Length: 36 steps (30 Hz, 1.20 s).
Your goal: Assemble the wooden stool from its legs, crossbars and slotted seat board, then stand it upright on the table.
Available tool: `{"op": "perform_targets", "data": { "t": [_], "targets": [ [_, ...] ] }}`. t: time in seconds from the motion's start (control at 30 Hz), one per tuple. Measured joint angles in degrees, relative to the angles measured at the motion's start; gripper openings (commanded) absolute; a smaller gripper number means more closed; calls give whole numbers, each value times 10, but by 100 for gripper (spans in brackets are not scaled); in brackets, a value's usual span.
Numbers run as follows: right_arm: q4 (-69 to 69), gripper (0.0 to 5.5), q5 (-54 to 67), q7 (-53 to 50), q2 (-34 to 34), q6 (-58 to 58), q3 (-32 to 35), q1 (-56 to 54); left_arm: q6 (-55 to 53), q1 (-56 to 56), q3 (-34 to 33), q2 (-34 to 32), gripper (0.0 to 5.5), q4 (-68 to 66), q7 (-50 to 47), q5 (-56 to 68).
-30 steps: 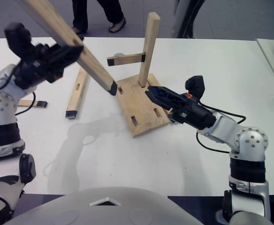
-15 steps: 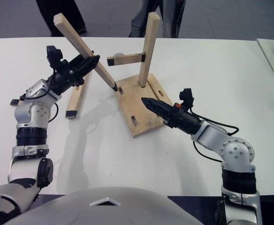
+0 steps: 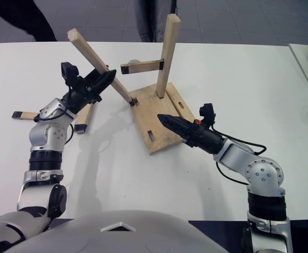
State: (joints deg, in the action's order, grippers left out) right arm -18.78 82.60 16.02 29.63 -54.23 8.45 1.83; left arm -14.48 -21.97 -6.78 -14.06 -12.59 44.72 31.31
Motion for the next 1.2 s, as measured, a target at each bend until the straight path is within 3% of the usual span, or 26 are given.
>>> {"op": "perform_targets", "data": {
  "t": [0.53,1.2],
  "targets": [
    [-3,540,-25,12,-9,-1,-3,11,30,-7,48,-2,218,-17,-1,-43],
    [-4,540,-87,42,-20,0,-18,11,-41,-102,57,-29,217,-117,45,-41]
  ]
}}
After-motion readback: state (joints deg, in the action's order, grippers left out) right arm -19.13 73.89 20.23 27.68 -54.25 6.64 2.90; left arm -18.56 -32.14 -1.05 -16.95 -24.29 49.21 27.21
